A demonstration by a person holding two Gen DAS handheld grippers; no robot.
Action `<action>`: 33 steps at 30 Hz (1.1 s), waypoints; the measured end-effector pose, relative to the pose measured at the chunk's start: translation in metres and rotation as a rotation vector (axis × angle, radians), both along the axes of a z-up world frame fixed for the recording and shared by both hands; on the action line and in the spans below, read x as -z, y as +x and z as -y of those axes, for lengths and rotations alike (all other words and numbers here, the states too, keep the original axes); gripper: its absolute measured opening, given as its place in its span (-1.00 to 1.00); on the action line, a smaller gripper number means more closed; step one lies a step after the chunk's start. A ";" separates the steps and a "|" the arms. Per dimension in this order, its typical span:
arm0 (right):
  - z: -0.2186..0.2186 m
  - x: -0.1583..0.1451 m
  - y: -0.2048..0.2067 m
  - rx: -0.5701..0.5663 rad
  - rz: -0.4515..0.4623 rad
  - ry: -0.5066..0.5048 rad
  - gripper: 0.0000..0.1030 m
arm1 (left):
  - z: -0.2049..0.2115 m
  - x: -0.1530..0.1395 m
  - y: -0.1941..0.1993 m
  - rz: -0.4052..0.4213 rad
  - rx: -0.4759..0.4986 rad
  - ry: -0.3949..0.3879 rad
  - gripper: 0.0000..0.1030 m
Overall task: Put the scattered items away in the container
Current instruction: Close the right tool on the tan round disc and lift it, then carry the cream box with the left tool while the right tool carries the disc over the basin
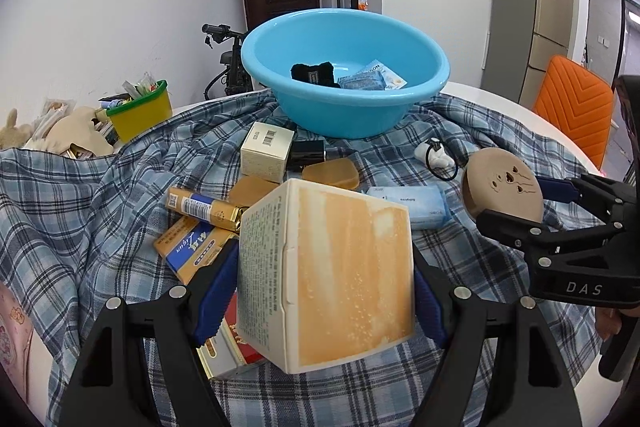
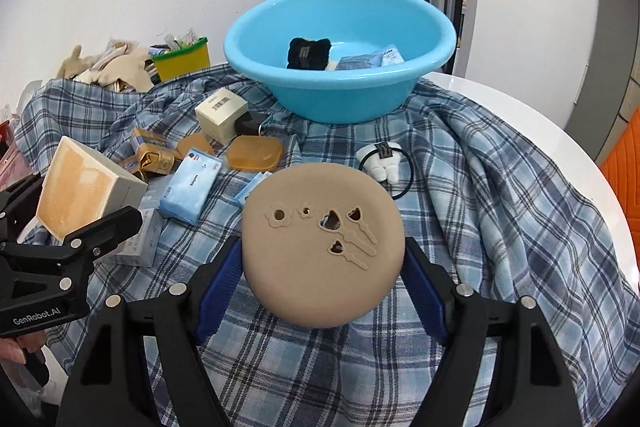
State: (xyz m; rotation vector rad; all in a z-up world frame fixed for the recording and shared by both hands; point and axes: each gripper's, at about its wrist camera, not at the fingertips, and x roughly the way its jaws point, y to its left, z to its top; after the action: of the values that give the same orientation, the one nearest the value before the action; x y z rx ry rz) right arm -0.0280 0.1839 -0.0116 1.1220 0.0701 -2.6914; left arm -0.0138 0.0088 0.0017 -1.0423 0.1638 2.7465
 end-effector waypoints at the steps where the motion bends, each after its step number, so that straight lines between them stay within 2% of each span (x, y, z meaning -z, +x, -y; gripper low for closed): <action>1: -0.001 -0.002 0.001 0.003 -0.007 0.000 0.48 | 0.000 -0.001 -0.001 -0.002 0.000 0.002 0.54; 10: -0.008 -0.027 0.013 0.039 -0.079 -0.036 0.48 | -0.007 -0.025 0.006 -0.068 0.002 0.021 0.54; 16: -0.008 -0.037 0.022 0.042 -0.109 -0.039 0.48 | -0.008 -0.036 0.013 -0.113 -0.009 -0.002 0.54; 23: -0.011 -0.055 0.024 0.062 -0.156 -0.045 0.48 | 0.002 -0.045 0.006 -0.121 -0.036 0.055 0.54; 29: -0.012 -0.104 0.026 0.070 -0.268 -0.044 0.48 | -0.001 -0.089 0.000 -0.213 -0.021 0.047 0.54; 33: -0.013 -0.145 0.027 0.080 -0.360 -0.039 0.49 | 0.004 -0.134 0.000 -0.287 -0.019 0.093 0.54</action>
State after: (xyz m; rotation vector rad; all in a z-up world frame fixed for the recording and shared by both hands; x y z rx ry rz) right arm -0.0015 0.1972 0.1331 0.6300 0.0324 -2.9203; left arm -0.0137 0.0046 0.1353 -0.6262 0.0673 2.8777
